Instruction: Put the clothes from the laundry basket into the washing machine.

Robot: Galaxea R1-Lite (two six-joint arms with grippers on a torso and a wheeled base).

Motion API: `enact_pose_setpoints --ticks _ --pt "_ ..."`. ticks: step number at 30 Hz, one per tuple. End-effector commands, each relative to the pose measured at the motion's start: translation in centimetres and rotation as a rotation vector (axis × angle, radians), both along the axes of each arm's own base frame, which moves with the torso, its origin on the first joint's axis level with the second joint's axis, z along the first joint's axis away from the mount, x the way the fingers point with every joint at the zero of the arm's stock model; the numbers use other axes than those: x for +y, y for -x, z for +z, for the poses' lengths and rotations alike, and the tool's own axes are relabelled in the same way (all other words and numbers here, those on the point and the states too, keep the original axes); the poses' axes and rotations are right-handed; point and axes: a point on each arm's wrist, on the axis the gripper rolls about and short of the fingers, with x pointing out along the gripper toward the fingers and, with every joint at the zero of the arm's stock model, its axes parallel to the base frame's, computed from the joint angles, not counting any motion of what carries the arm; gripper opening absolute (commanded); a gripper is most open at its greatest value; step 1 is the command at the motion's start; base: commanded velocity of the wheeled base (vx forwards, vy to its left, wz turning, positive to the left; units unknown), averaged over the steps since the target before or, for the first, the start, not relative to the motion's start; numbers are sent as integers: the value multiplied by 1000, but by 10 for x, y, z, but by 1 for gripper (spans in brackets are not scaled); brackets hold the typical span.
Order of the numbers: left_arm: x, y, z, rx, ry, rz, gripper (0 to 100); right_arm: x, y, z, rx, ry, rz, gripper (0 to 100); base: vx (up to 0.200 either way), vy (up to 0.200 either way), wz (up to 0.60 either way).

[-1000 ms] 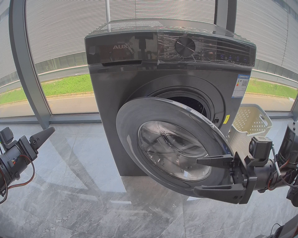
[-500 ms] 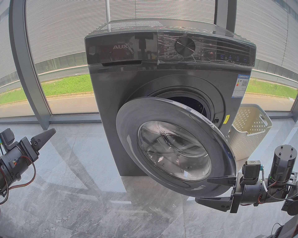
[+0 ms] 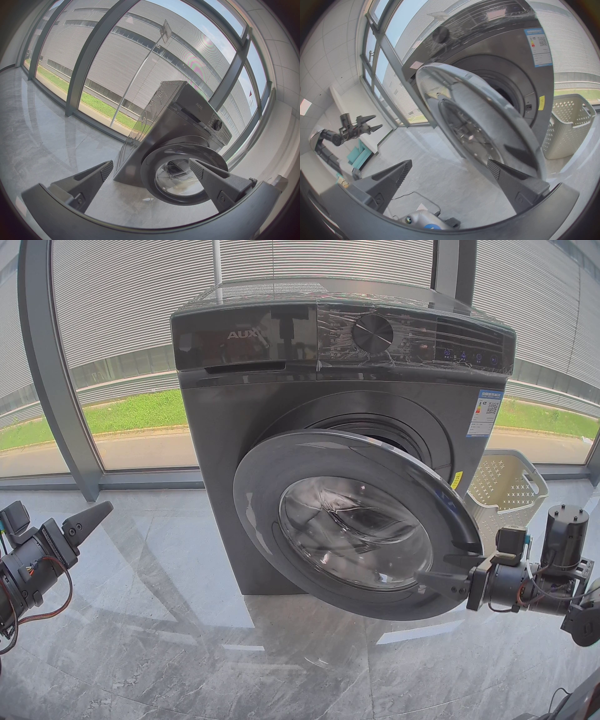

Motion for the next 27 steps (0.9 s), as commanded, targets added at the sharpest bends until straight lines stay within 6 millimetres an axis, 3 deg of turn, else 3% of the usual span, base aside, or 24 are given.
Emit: enact_pose_setpoints --ticks 1,3,6,8,9,10,13,20,26,27 --pt "0 2 -1 0 1 0 100 -13 -35 -1 -4 2 -109 100 0 0 0" --pt "0 2 -1 -1 -1 2 100 -18 -45 2 -19 3 -151 100 0 0 0" --pt "0 1 0 -2 -1 0 100 -28 -90 10 -83 -14 -293 100 0 0 0" --pt "0 2 -1 -1 -1 2 100 -33 -111 16 -129 -34 -360 100 0 0 0" --pt "0 2 -1 -1 -1 2 100 -33 -111 16 -129 -34 -360 100 0 0 0" --pt "0 2 -1 -2 -1 2 100 -39 -132 22 -182 -49 -414 100 0 0 0" --pt "0 2 0 -5 -1 2 100 -38 -136 32 -216 -63 -410 100 0 0 0" --pt "0 5 -3 1 -1 0 100 -15 -91 57 -273 -85 -275 100 0 0 0" --pt "1 12 2 -46 -23 0 100 -10 -36 74 -319 -120 -141 100 0 0 0" --pt "1 15 1 -61 -57 -4 100 -13 -18 79 -343 -128 -81 100 0 0 0"
